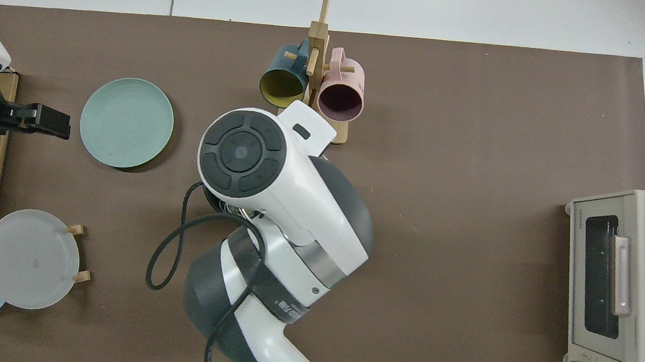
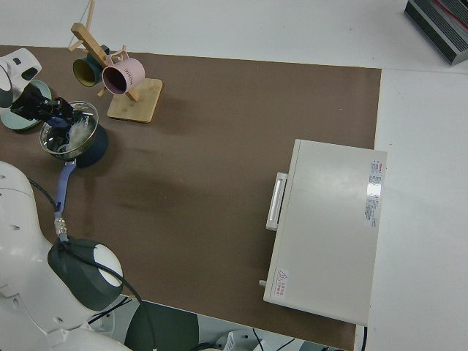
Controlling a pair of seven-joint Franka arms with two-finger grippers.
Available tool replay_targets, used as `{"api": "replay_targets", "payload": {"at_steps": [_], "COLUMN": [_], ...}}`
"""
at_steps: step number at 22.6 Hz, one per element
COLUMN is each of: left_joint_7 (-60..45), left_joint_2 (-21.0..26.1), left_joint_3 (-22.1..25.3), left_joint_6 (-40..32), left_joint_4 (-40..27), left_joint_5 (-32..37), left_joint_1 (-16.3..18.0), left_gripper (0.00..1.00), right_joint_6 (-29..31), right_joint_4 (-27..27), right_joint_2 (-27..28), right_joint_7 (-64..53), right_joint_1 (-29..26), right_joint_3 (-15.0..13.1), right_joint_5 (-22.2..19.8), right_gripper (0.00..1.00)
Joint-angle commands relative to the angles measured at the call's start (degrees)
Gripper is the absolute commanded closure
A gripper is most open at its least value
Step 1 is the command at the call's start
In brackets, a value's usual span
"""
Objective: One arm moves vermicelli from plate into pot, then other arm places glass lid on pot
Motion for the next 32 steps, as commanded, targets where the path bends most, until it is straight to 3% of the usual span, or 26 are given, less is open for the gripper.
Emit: {"api": "replay_targets", "payload": {"at_steps": [1, 7, 15, 20, 24, 32], "left_joint_7": [-2.53, -3.15, -1.49, 2.03, 3.70, 3.71], "left_joint_2": [-2.09, -2.35, -2.44, -2.44, -2.44, -2.79], "left_joint_3": [-0.23, -0.59, -0.67, -0.59, -0.59, -0.59], "left_joint_6": [-2.18, -2.18, -1.92, -2.01, -2.01, -2.01], "left_joint_4": [-0.37, -0.80, -0.80, -0.80, -0.89, -1.42], "left_joint_5": [-0.21, -0.73, -0.82, -0.82, -0.82, -0.82], "left_joint_1": [-0.13, -0.48, -0.57, -0.48, -0.57, -0.57], "left_gripper": [0.00, 0.00, 0.00, 0.00, 0.00, 0.00], "right_joint_6": [0.56, 8.11, 11.55, 11.82, 11.82, 11.82], "right_joint_4": [10.66, 10.66, 10.48, 10.13, 9.60, 7.32], "right_joint_2": [8.93, 13.32, 13.85, 13.77, 13.68, 13.06], "right_joint_7": [1.84, 1.84, -1.58, -2.29, -5.26, -8.08], "right_joint_1": [3.45, 5.64, 5.03, 4.77, 4.42, 3.98], "right_joint_3": [-1.88, -2.84, -2.94, -2.67, -2.76, -2.76], "right_joint_5": [-1.34, -2.30, -2.48, -1.69, 1.29, 1.91], "right_gripper": [1.00, 1.00, 1.00, 1.00, 1.00, 1.00]}}
